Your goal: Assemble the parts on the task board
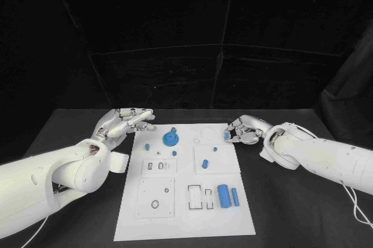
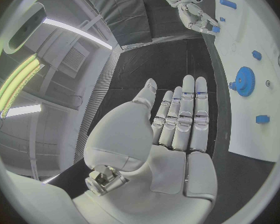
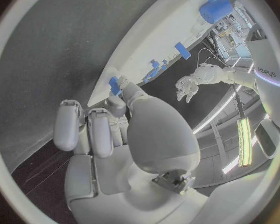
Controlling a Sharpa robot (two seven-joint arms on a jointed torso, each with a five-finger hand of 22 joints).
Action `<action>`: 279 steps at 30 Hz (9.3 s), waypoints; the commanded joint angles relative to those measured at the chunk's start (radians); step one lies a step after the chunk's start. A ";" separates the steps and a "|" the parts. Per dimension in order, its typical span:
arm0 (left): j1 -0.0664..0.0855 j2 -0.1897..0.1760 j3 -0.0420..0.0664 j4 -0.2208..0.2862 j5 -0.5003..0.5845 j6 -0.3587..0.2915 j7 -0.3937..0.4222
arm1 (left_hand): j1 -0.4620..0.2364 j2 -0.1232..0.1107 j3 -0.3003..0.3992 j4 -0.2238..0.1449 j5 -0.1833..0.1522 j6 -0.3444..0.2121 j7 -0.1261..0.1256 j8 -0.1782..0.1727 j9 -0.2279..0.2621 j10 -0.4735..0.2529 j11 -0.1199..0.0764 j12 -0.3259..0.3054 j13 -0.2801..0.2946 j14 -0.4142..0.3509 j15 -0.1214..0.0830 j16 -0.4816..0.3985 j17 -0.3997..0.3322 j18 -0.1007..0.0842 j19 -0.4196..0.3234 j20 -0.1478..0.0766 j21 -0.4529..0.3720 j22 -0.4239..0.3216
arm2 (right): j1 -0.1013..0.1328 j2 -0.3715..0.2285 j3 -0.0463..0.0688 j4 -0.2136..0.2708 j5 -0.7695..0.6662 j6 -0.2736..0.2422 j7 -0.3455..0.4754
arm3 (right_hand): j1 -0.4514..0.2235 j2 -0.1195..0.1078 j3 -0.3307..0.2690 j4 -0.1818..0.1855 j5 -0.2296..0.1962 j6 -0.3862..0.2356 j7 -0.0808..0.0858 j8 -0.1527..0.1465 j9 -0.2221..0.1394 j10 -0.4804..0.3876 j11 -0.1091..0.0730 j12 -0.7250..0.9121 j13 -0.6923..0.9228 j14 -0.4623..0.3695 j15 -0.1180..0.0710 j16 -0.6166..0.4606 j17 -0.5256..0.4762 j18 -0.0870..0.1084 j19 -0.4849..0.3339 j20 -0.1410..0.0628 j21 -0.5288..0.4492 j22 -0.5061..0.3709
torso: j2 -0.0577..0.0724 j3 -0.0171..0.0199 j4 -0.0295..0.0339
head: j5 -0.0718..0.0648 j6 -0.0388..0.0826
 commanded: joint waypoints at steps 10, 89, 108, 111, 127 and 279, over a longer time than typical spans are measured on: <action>0.001 0.000 0.001 0.001 0.001 0.012 -0.001 | 0.002 0.011 0.001 -0.005 0.005 0.007 0.001 -0.006 -0.001 0.007 0.002 -0.003 -0.001 0.003 0.001 -0.004 0.002 0.013 0.008 0.001 -0.005 -0.001 | 0.001 0.006 0.000 -0.005 -0.017 0.012 -0.015 | -0.002 0.004 0.004 -0.002 -0.006 0.011 0.000 0.003 -0.001 0.007 -0.002 0.005 0.002 0.059 -0.006 0.008 0.047 -0.009 0.008 -0.003 0.004 0.003 | 0.000 0.0001 0.0000 | -0.001 -0.003; 0.025 0.004 0.001 -0.025 0.001 0.012 -0.009 | 0.018 0.019 0.015 -0.027 0.005 0.007 0.001 -0.014 -0.001 0.009 0.002 -0.014 -0.002 0.003 0.000 -0.012 0.010 0.013 0.011 0.000 -0.010 -0.005 | 0.003 0.316 -0.042 0.223 -0.355 0.038 -0.408 | -0.118 0.035 0.165 0.001 -0.048 0.052 -0.009 -0.017 -0.009 0.035 -0.009 0.036 0.041 0.063 -0.012 0.018 0.068 -0.013 0.023 -0.010 0.016 0.027 | -0.013 -0.0093 0.0176 | 0.074 -0.048; 0.025 0.005 0.001 -0.029 0.001 0.016 -0.011 | 0.019 0.019 0.016 -0.030 0.005 0.008 0.001 -0.015 -0.001 0.010 0.002 -0.015 -0.002 0.003 0.000 -0.014 0.011 0.013 0.011 0.000 -0.010 -0.005 | 0.002 0.302 -0.043 0.238 -0.401 0.097 -0.426 | -0.120 0.014 0.165 -0.009 -0.042 0.051 -0.009 -0.020 -0.009 0.030 -0.010 0.029 0.036 0.063 -0.013 0.017 0.066 -0.013 0.020 -0.010 0.014 0.024 | -0.013 -0.0095 0.0177 | 0.072 -0.053; 0.025 0.005 0.001 -0.029 0.001 0.017 -0.011 | 0.019 0.019 0.016 -0.030 0.005 0.008 0.001 -0.015 -0.001 0.010 0.002 -0.015 -0.002 0.003 0.000 -0.014 0.011 0.013 0.011 0.000 -0.010 -0.005 | 0.002 0.302 -0.043 0.240 -0.404 0.101 -0.426 | -0.121 0.007 0.164 -0.012 -0.041 0.049 -0.008 -0.022 -0.009 0.028 -0.009 0.026 0.034 0.063 -0.013 0.017 0.066 -0.012 0.019 -0.010 0.013 0.023 | -0.013 -0.0094 0.0171 | 0.073 -0.055; 0.025 0.006 0.001 -0.030 0.001 0.018 -0.013 | 0.019 0.019 0.016 -0.030 0.005 0.008 0.001 -0.015 -0.001 0.010 0.002 -0.015 -0.002 0.003 0.000 -0.014 0.011 0.013 0.011 0.000 -0.010 -0.005 | 0.001 0.306 -0.043 0.244 -0.421 0.098 -0.439 | -0.150 -0.043 0.139 -0.014 0.003 0.029 -0.002 -0.035 -0.011 0.013 -0.004 0.001 0.013 0.061 -0.008 0.011 0.059 -0.011 0.013 -0.007 0.008 0.015 | -0.013 -0.0097 0.0180 | 0.071 -0.055; 0.181 0.375 -0.152 -0.293 -0.909 0.575 -1.039 | -0.177 0.069 -0.286 0.258 0.005 -0.030 -0.169 0.555 0.432 0.243 -0.180 1.047 1.003 0.429 -0.185 1.316 1.307 -0.116 0.518 -0.188 1.072 1.157 | 0.125 -0.016 0.029 0.262 0.220 0.021 -0.092 | -0.085 -0.003 -0.118 0.068 0.110 -0.034 0.002 0.003 -0.004 -0.062 0.002 -0.097 -0.081 0.029 -0.004 -0.103 -0.075 0.021 -0.089 -0.002 -0.093 -0.141 | -0.067 0.0097 0.0051 | 0.102 -0.125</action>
